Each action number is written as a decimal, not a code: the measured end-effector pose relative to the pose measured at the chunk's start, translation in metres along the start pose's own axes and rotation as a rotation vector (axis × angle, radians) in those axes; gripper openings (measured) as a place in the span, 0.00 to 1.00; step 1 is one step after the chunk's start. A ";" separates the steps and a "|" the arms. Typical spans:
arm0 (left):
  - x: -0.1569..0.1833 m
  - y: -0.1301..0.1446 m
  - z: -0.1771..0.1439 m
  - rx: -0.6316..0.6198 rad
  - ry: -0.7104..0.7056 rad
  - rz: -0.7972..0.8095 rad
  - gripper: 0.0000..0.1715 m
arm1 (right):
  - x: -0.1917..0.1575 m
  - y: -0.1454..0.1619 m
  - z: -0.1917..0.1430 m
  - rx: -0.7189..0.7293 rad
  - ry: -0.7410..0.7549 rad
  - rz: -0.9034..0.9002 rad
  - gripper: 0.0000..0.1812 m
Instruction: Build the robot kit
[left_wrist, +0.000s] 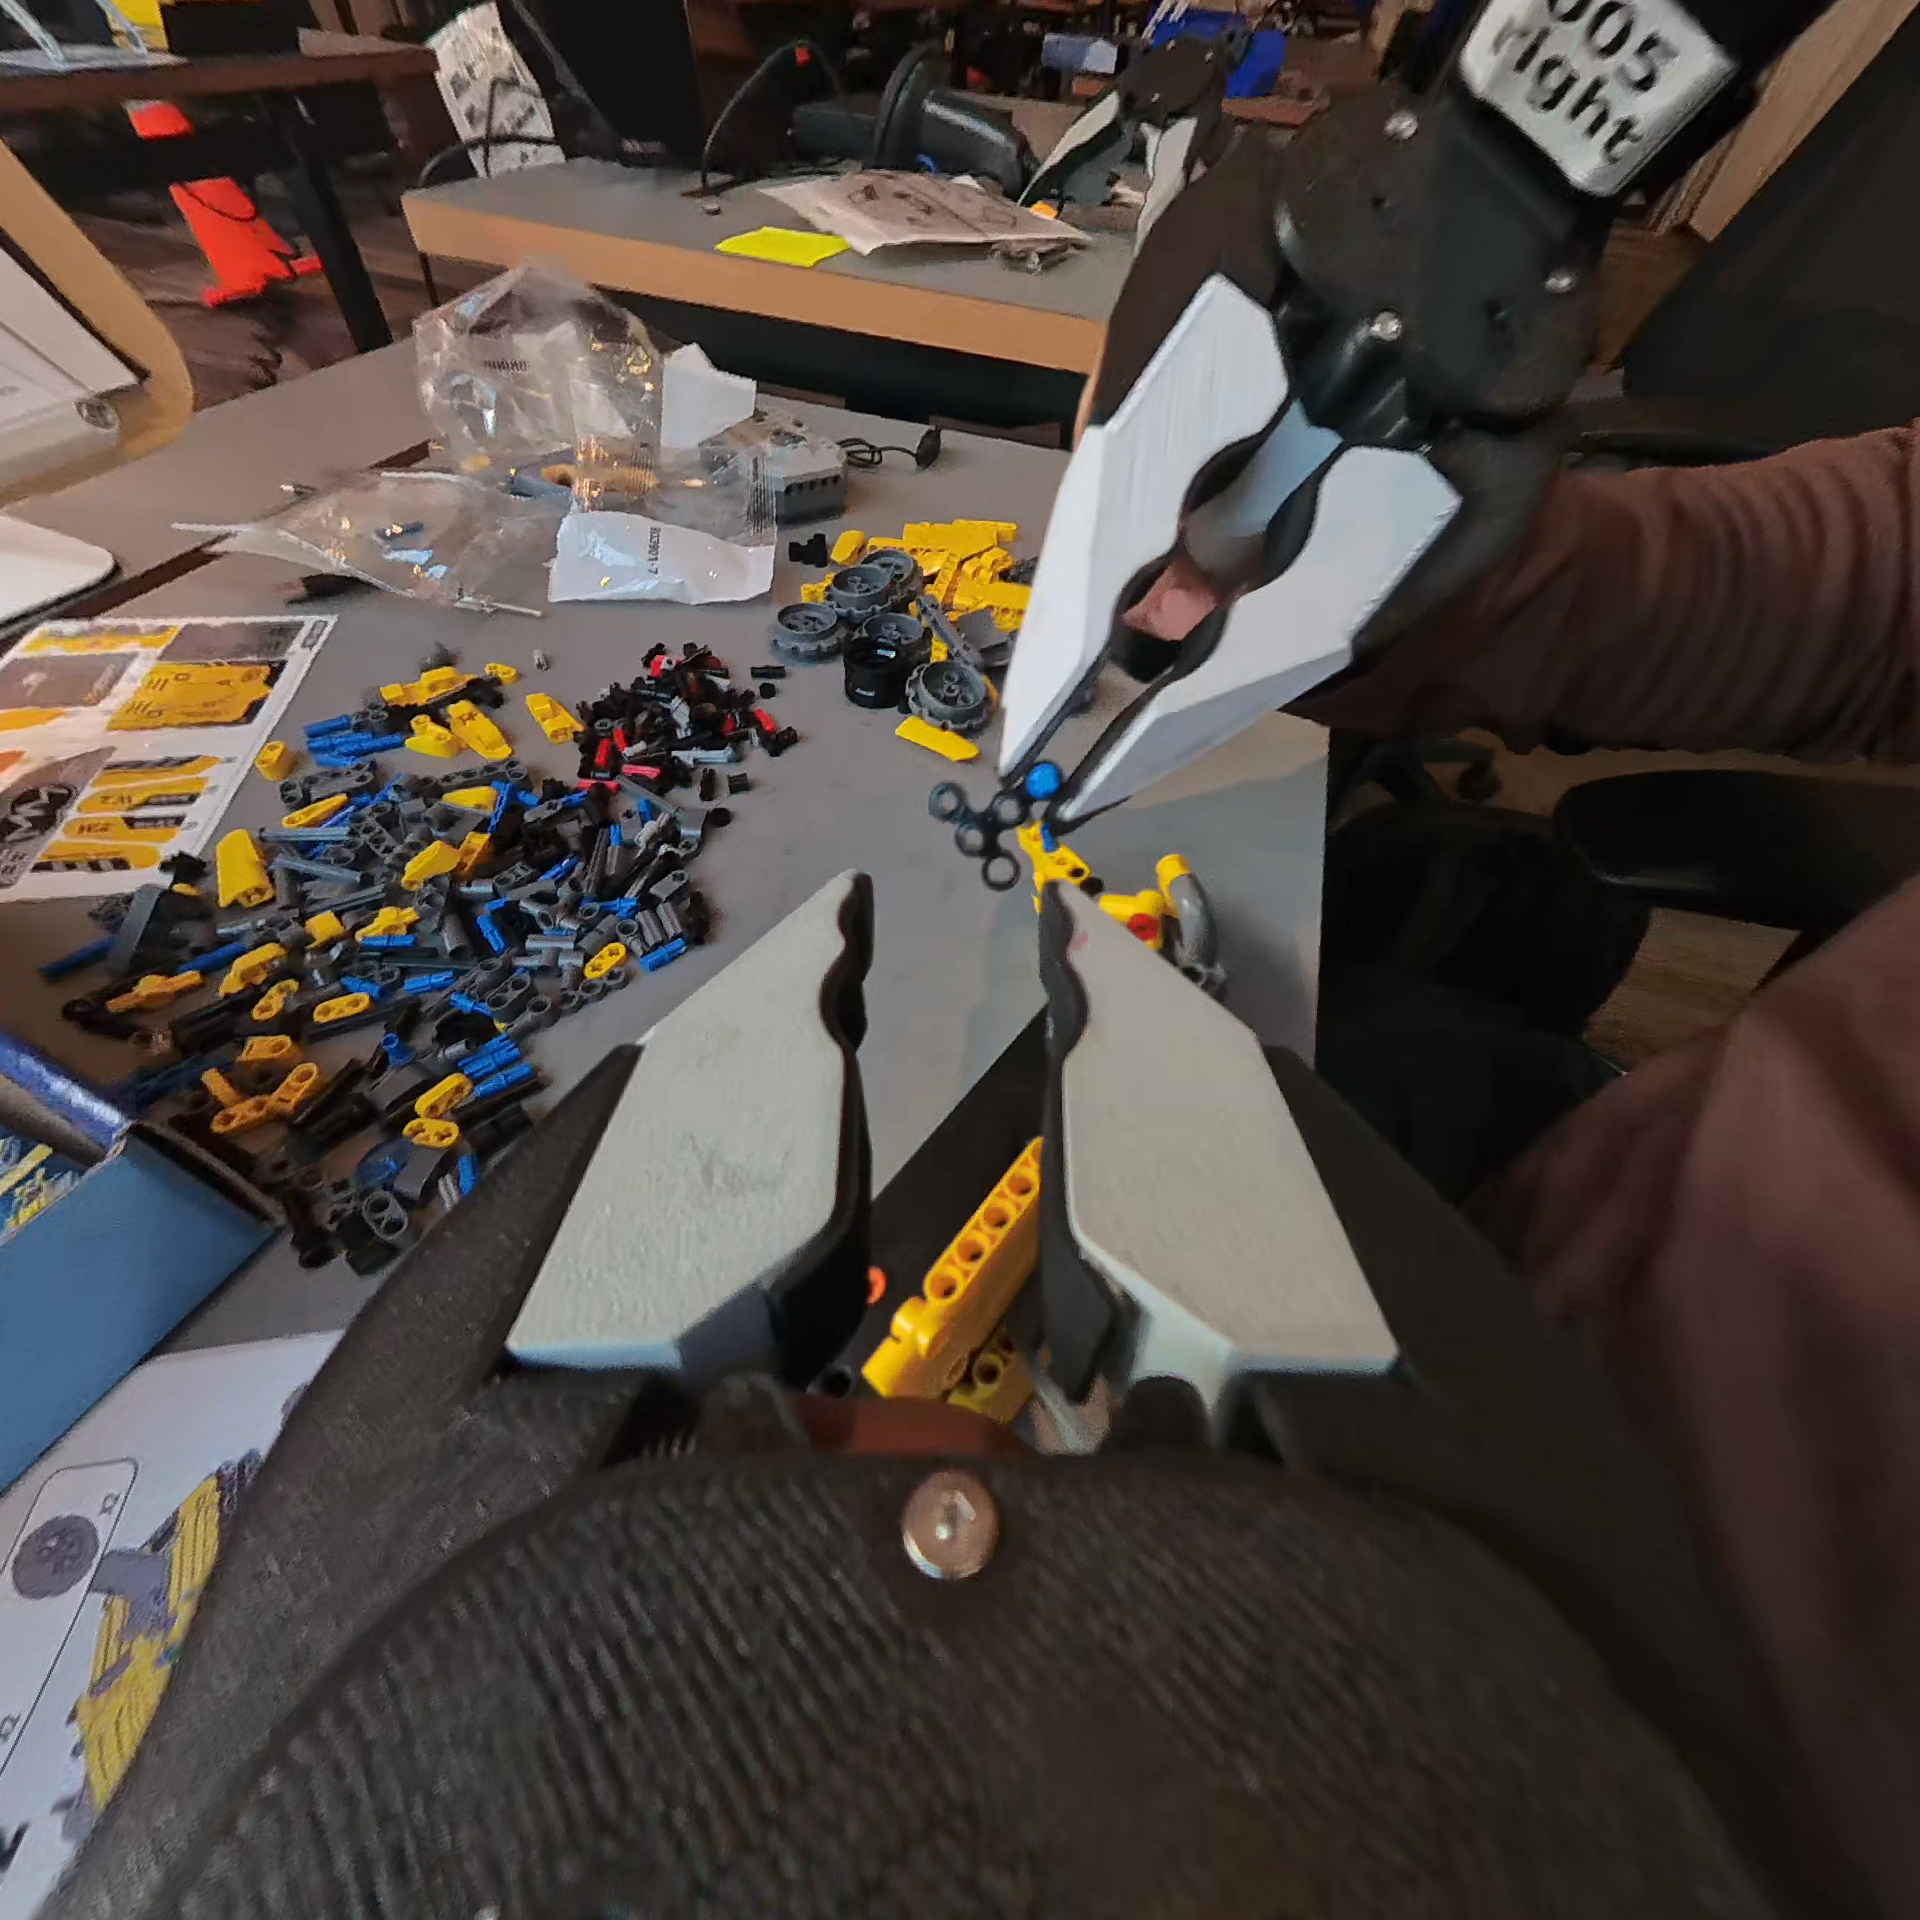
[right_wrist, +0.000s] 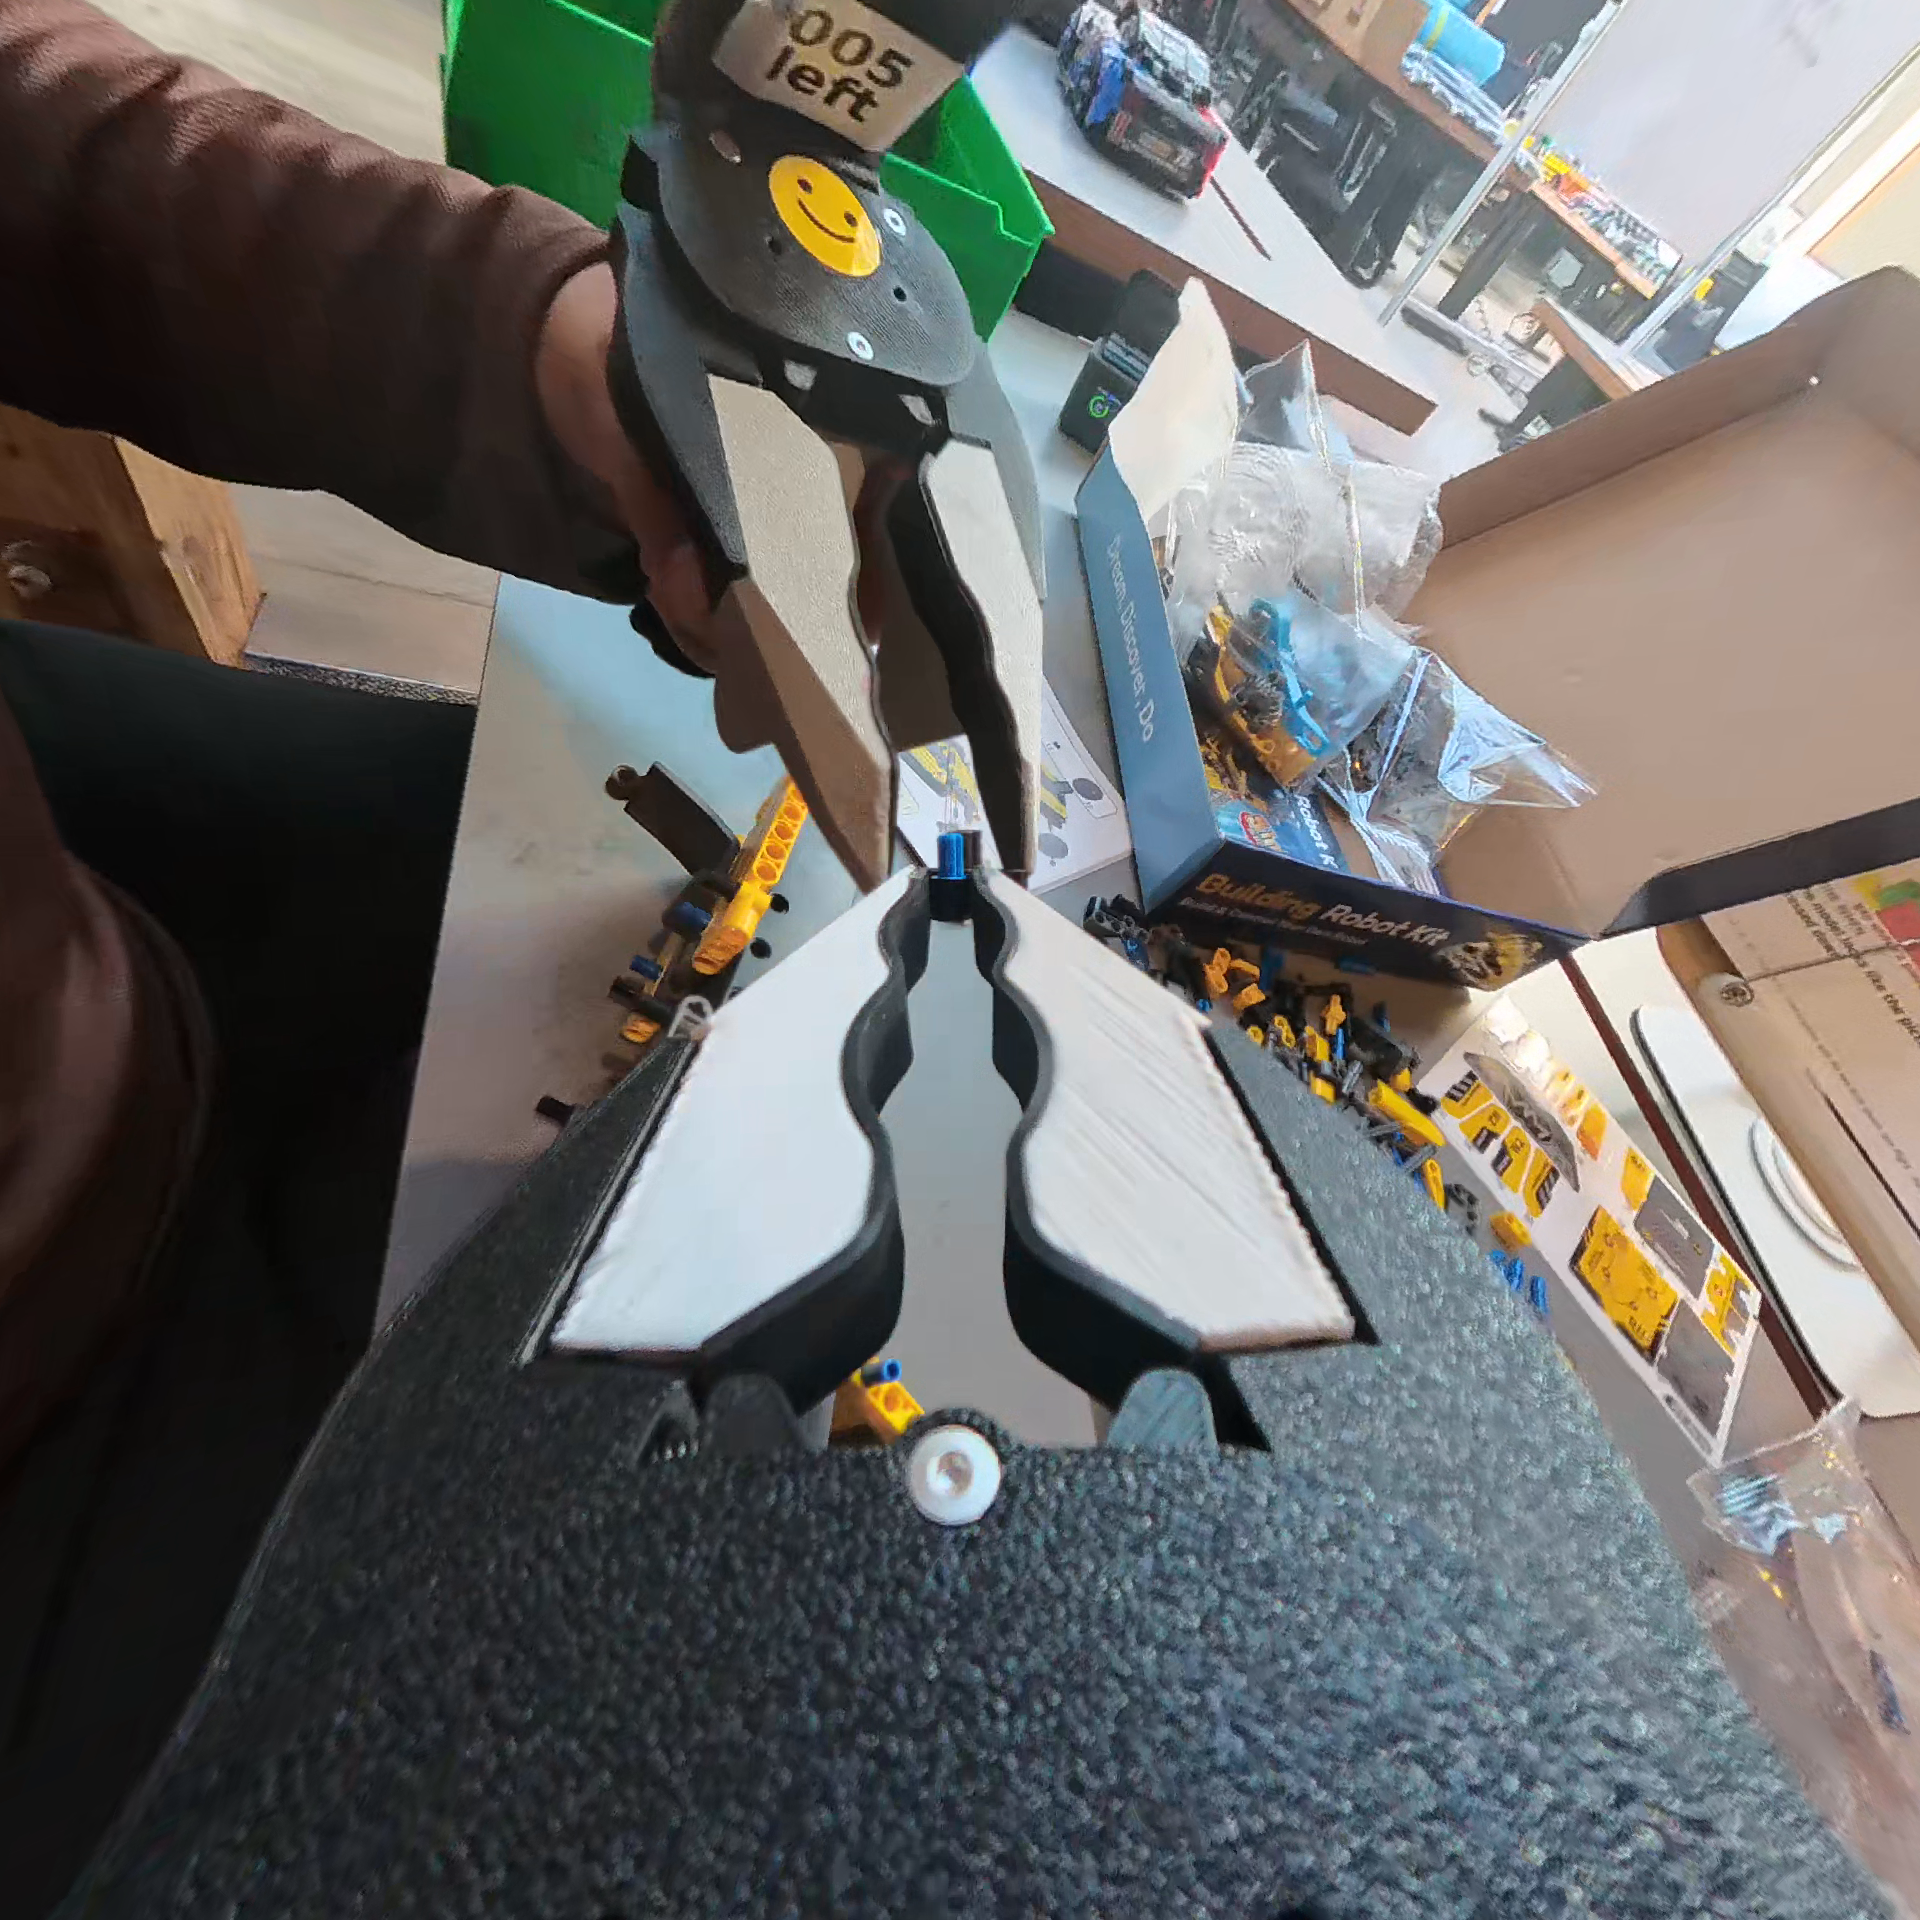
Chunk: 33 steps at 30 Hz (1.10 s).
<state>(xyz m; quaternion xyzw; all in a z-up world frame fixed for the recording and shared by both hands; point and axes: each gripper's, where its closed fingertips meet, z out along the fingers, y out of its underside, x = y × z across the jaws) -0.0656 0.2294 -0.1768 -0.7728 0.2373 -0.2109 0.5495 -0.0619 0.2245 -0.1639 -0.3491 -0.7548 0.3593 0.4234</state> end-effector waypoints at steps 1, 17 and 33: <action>0.005 -0.003 0.001 0.013 0.003 0.023 0.15 | -0.002 0.003 -0.001 -0.006 -0.002 0.017 0.02; 0.024 -0.002 0.016 -0.065 -0.162 0.471 0.16 | -0.019 0.000 -0.018 0.060 -0.200 0.153 0.02; 0.025 -0.015 0.012 0.072 -0.285 0.642 0.12 | -0.016 -0.010 -0.020 0.157 -0.281 0.332 0.03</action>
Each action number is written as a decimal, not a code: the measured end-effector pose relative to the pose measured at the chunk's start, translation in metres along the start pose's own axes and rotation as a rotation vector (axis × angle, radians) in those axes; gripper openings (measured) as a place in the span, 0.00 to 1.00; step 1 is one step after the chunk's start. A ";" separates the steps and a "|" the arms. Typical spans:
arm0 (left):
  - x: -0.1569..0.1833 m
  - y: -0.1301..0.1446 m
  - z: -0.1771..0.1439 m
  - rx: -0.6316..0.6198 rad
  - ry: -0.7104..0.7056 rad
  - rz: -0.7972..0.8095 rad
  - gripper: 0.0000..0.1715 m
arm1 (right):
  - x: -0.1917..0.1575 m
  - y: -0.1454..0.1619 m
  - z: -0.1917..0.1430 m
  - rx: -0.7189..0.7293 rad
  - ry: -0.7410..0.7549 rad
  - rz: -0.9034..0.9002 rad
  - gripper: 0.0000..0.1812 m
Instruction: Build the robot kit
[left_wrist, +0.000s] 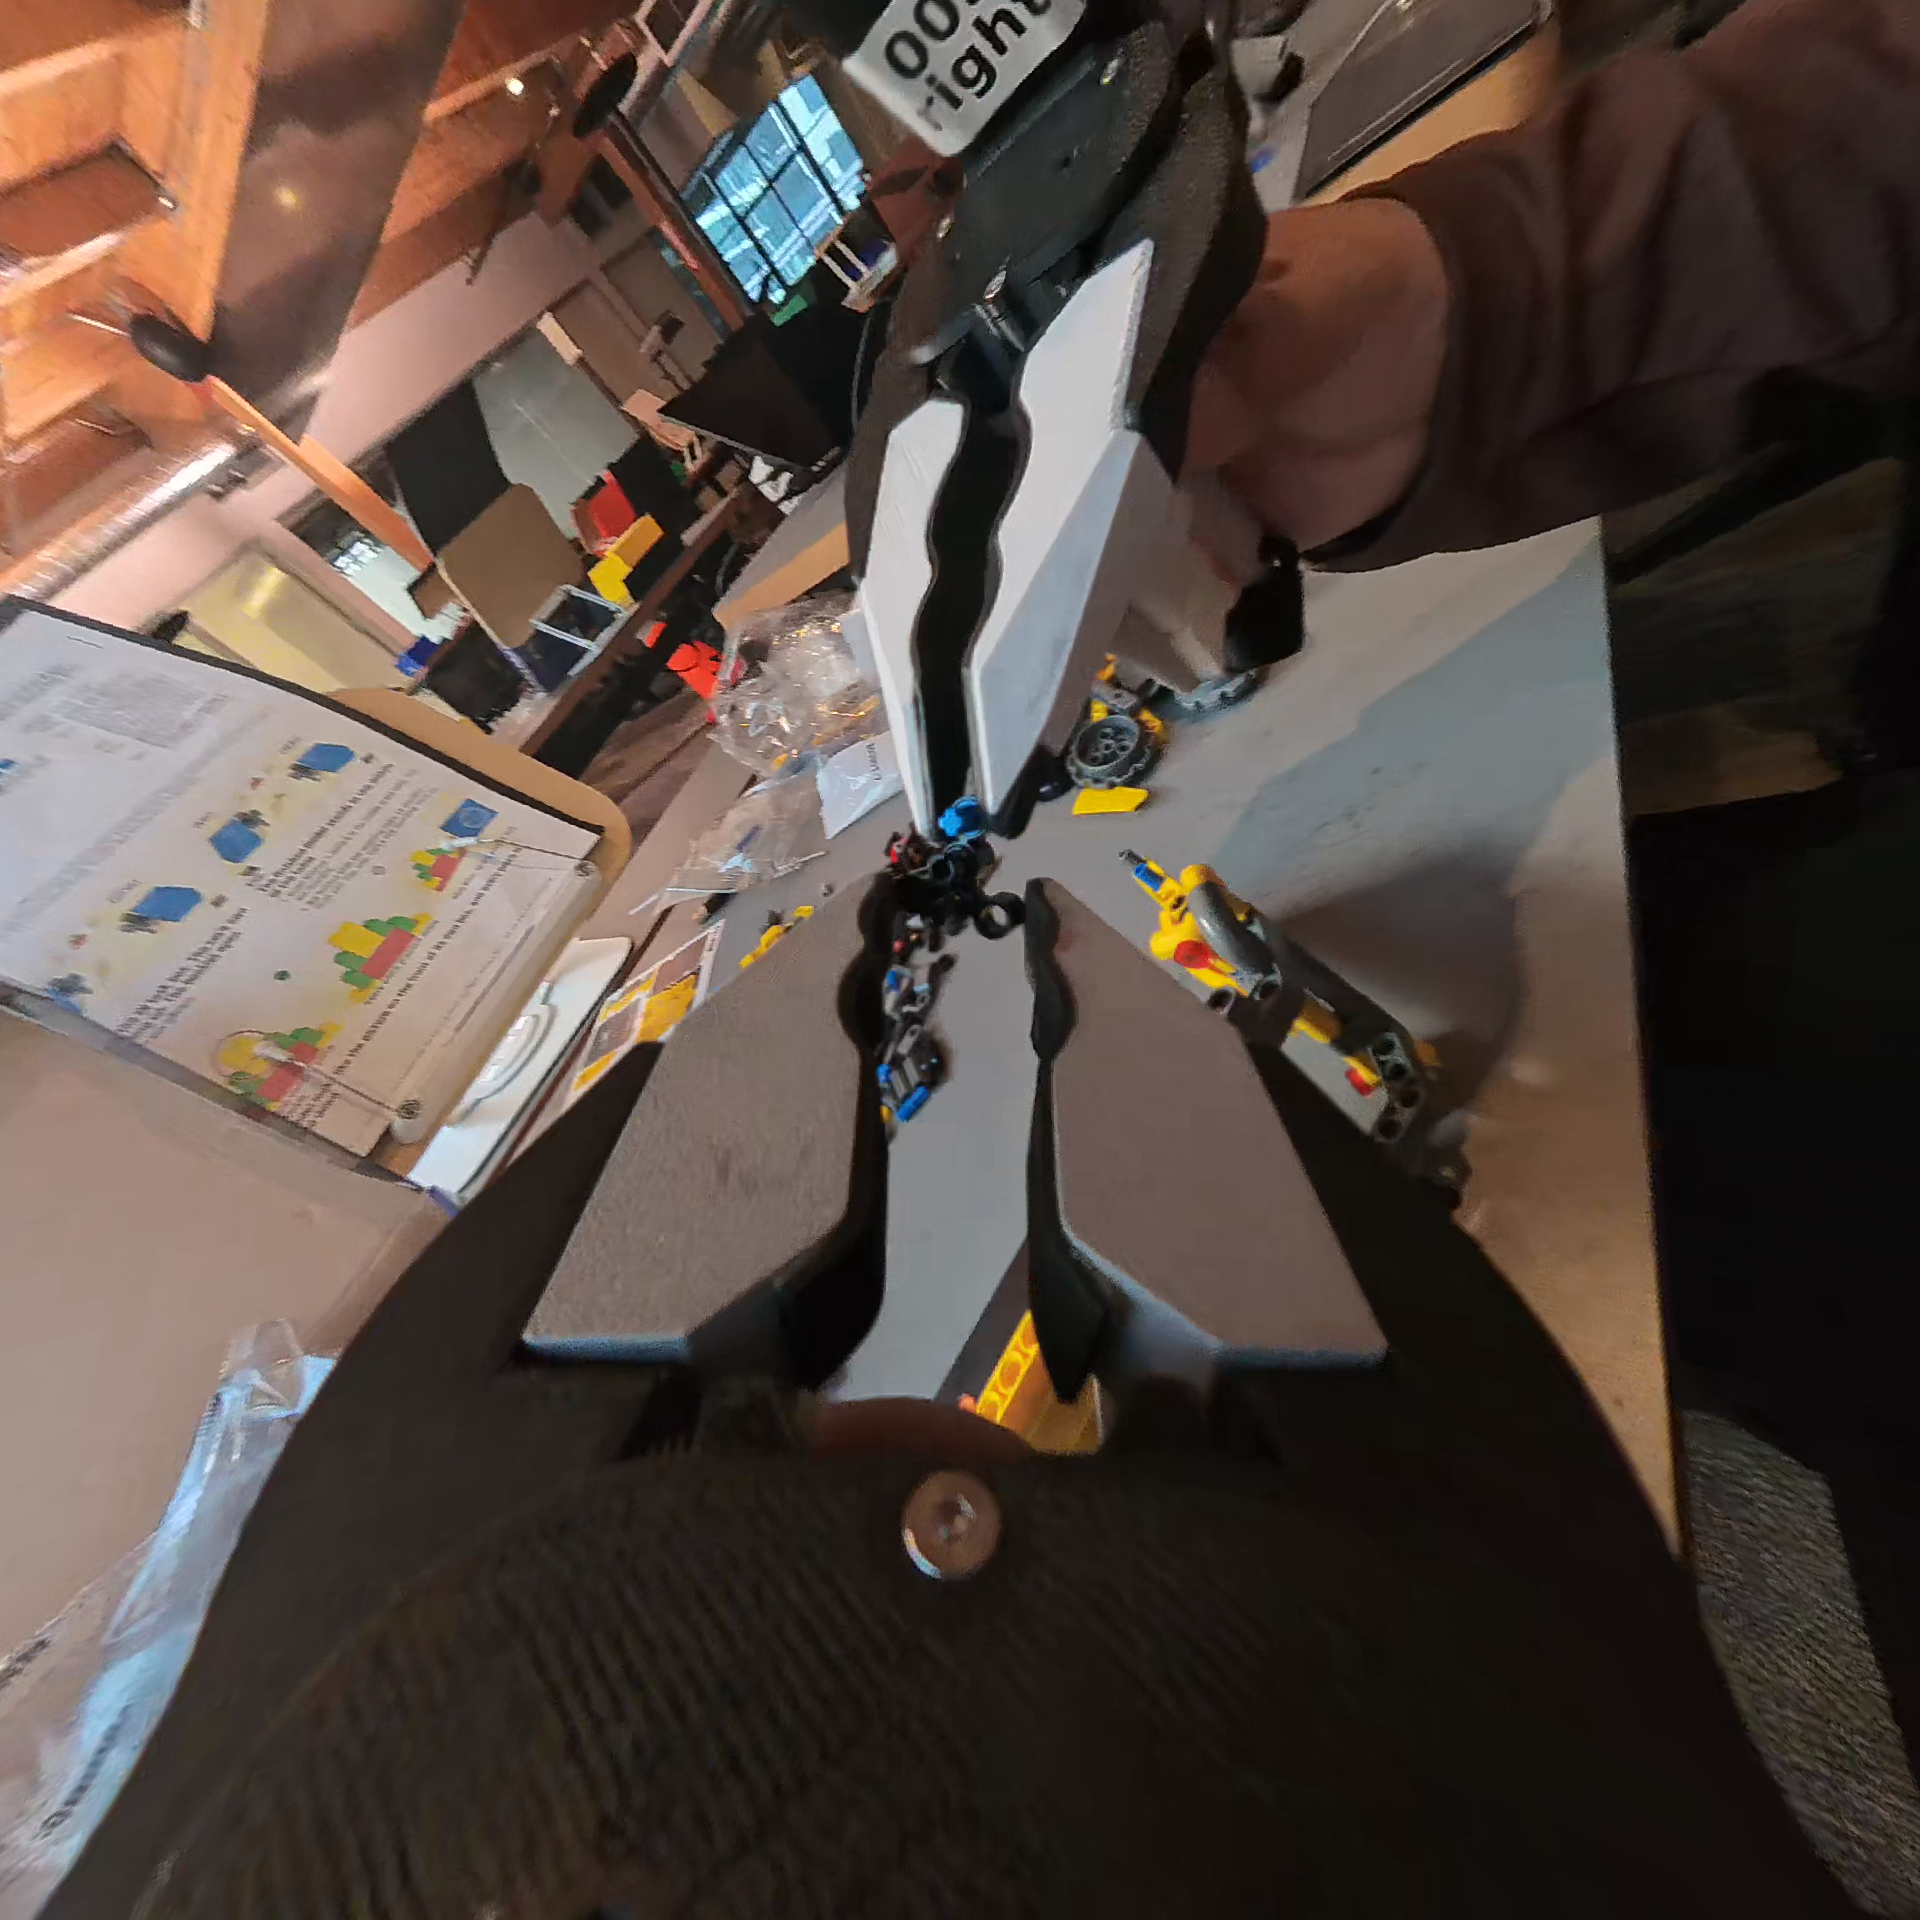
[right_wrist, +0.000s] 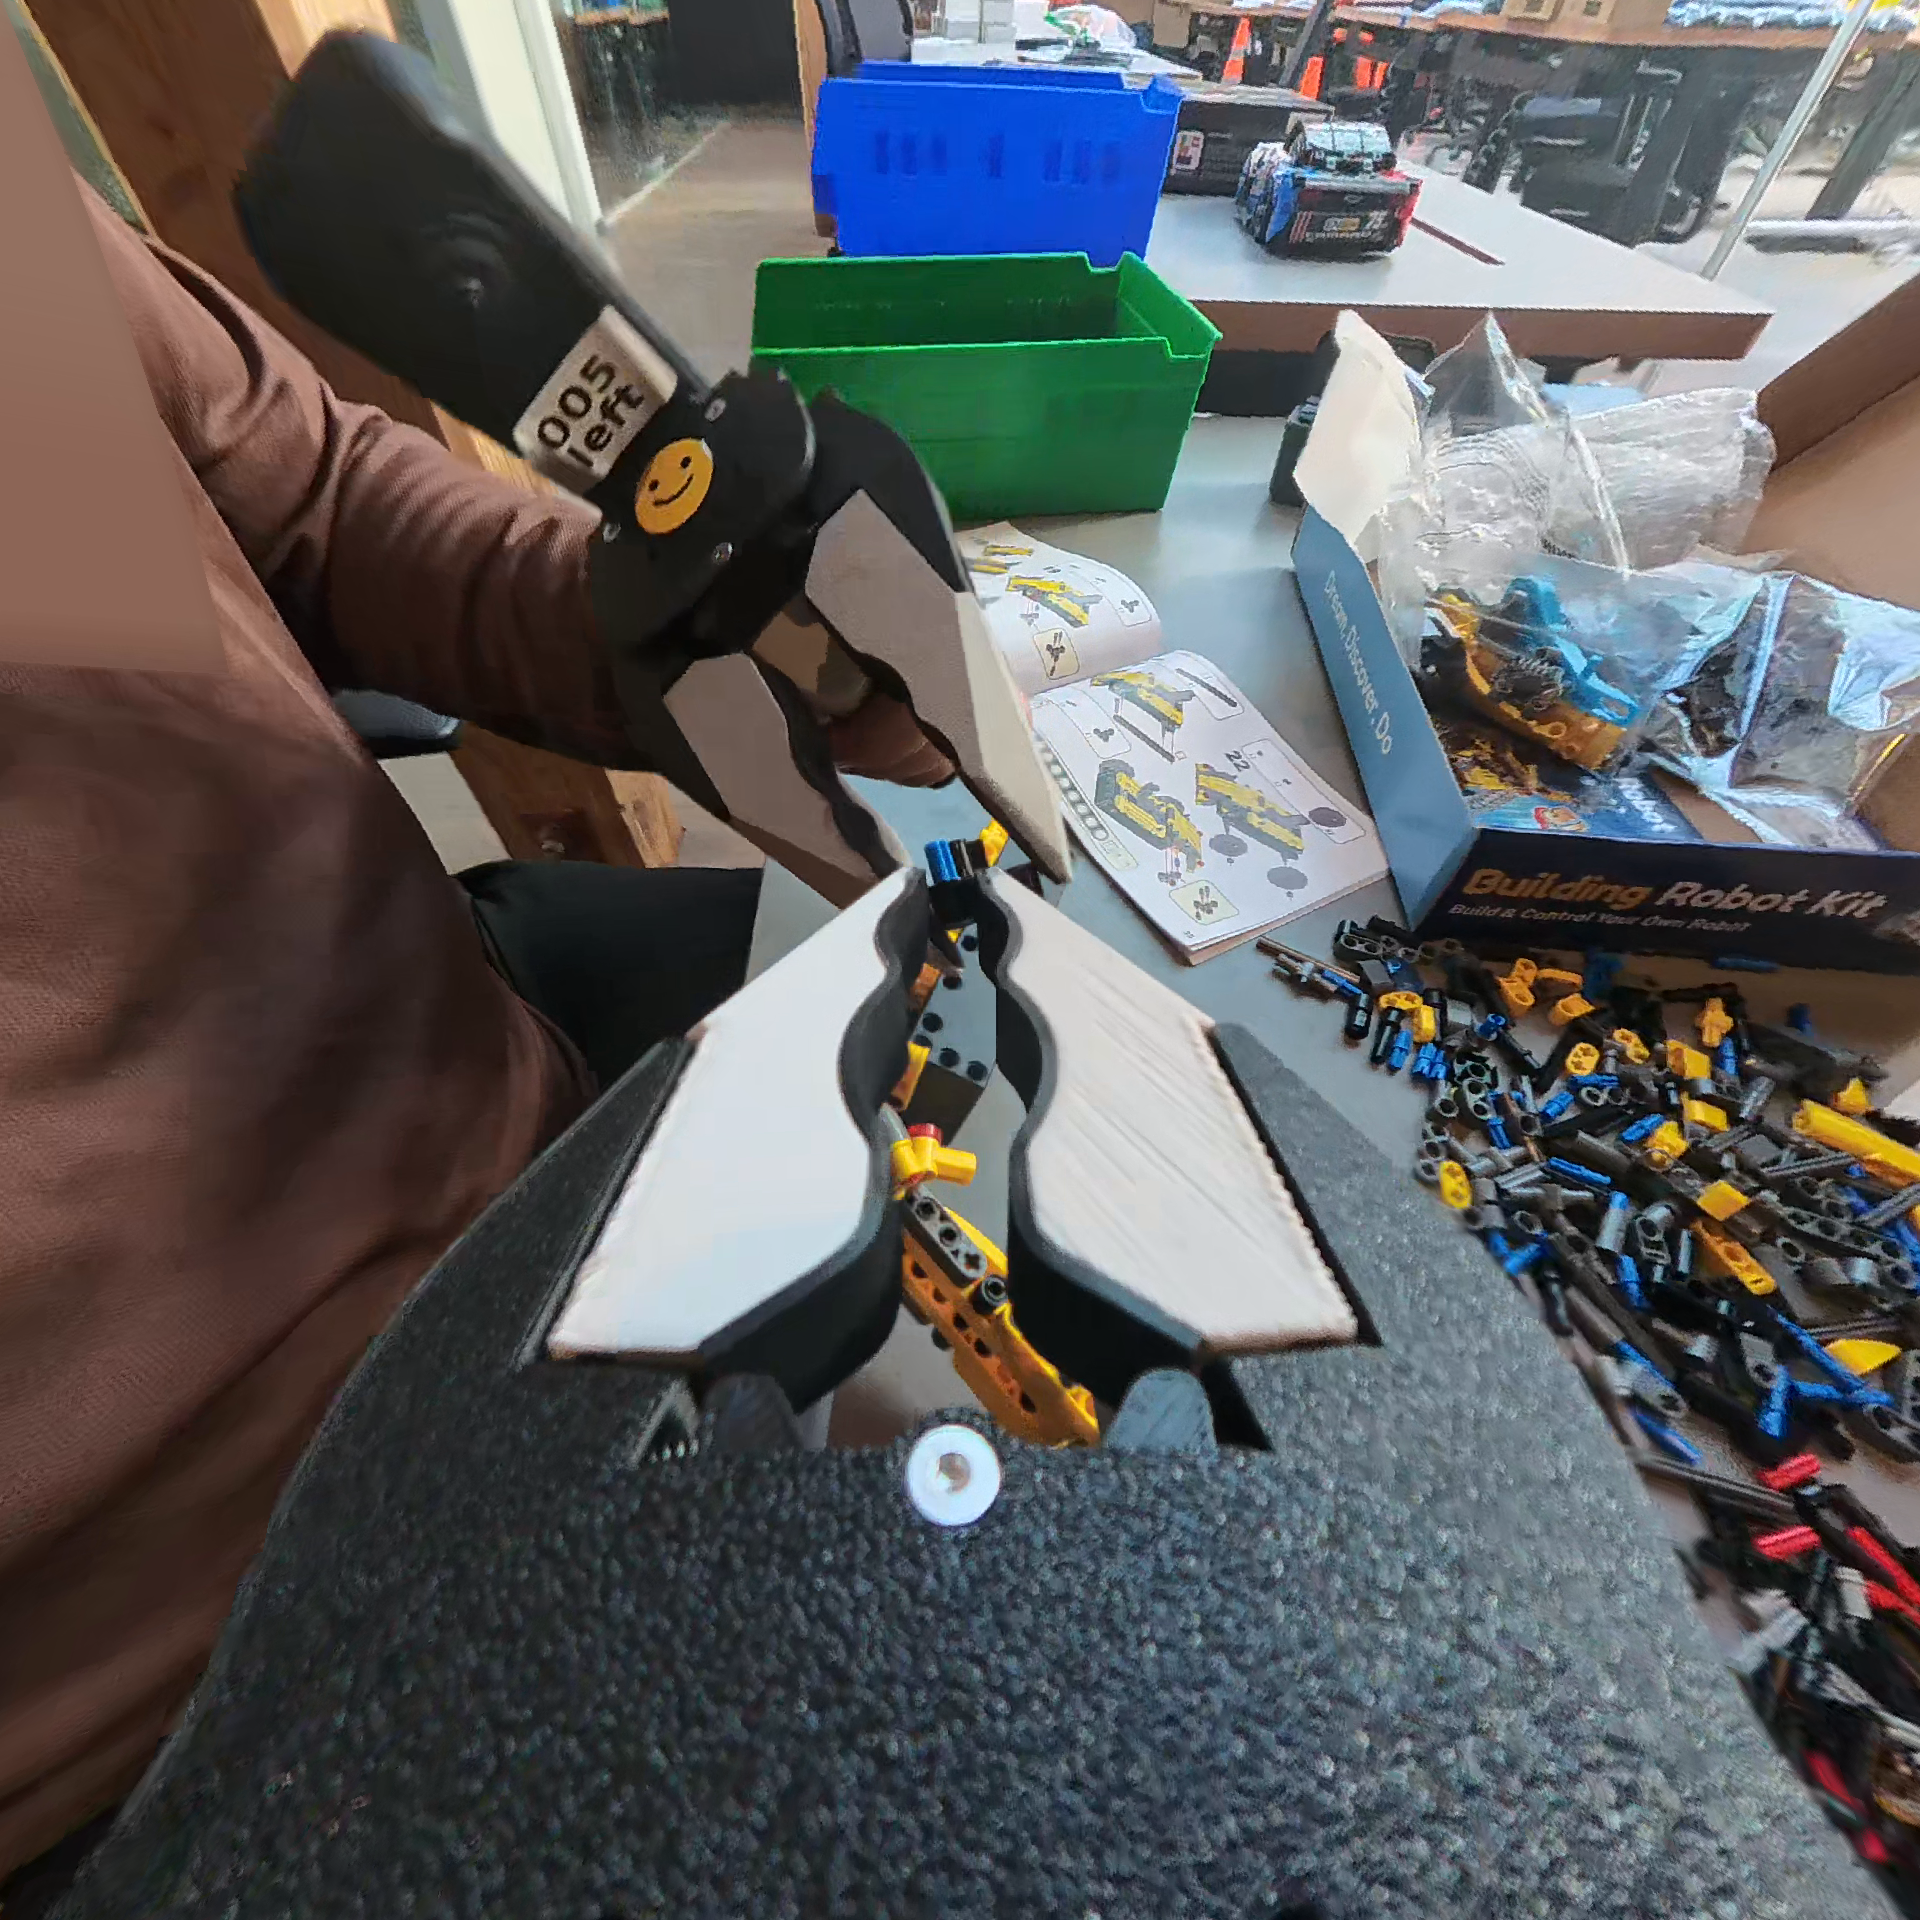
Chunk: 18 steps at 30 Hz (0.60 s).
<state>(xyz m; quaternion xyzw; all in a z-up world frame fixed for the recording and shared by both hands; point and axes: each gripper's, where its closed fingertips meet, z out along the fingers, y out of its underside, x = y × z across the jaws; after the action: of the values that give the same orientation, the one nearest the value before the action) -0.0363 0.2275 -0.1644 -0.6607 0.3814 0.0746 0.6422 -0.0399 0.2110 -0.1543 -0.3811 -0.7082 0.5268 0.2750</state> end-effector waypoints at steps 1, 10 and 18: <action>-0.002 0.000 0.000 0.003 -0.033 0.021 0.12 | 0.001 0.000 -0.001 0.009 -0.011 0.036 0.05; -0.015 -0.013 -0.012 0.136 -0.189 0.030 0.13 | 0.003 0.000 -0.016 0.115 -0.168 0.458 0.14; -0.016 -0.027 -0.013 0.182 -0.292 0.067 0.13 | -0.008 -0.021 -0.003 0.235 -0.341 0.648 0.17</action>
<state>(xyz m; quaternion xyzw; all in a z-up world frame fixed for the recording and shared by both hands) -0.0365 0.2196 -0.1312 -0.5688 0.3111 0.1561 0.7452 -0.0382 0.2024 -0.1332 -0.4581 -0.5214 0.7198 0.0145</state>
